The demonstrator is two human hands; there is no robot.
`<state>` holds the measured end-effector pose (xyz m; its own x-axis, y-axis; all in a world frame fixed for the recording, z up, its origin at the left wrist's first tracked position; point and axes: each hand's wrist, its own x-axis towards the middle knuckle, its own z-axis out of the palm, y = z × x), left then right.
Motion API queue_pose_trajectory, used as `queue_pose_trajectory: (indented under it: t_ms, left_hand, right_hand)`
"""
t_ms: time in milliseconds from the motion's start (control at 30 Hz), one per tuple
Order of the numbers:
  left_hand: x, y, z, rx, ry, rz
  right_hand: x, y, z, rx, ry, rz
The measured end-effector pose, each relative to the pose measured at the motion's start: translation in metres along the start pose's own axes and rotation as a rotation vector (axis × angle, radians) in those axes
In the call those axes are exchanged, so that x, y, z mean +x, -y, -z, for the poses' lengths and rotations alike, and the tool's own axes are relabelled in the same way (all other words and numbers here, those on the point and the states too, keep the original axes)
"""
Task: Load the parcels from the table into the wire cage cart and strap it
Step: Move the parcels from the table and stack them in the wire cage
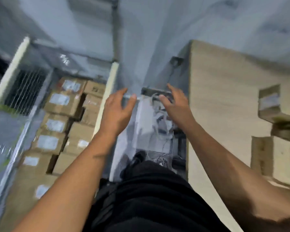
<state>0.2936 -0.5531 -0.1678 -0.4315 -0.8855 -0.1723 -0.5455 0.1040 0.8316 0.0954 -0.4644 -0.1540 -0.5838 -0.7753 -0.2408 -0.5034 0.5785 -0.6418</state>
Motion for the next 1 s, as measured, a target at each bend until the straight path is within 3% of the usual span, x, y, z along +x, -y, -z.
queue_pose_trajectory:
  t_ms: [200,300,533,667,900,1000]
  left_hand:
    - [0.043,-0.136,-0.119,0.064,0.274,-0.282]
    - [0.048,-0.175,-0.168,0.077,0.352,-0.331]
    - [0.003,-0.288,-0.318,0.07,0.705,-0.537]
    - [-0.008,-0.333,-0.382,0.064,0.82,-0.591]
    - [0.008,-0.391,-0.521,0.117,0.919,-0.532]
    - [0.001,-0.406,-0.578,0.194,0.946,-0.625]
  right_hand:
    - [-0.014,-0.099,0.149,0.056,-0.33,-0.256]
    - [-0.043,-0.135,0.187,0.127,-0.429,-0.343]
    - [-0.122,-0.224,0.277,0.276,-0.779,-0.614]
    - [-0.13,-0.259,0.309,0.338,-0.866,-0.697]
    - [-0.105,-0.319,0.354,0.403,-0.953,-0.889]
    - [-0.092,-0.351,0.374,0.417,-0.943,-1.018]
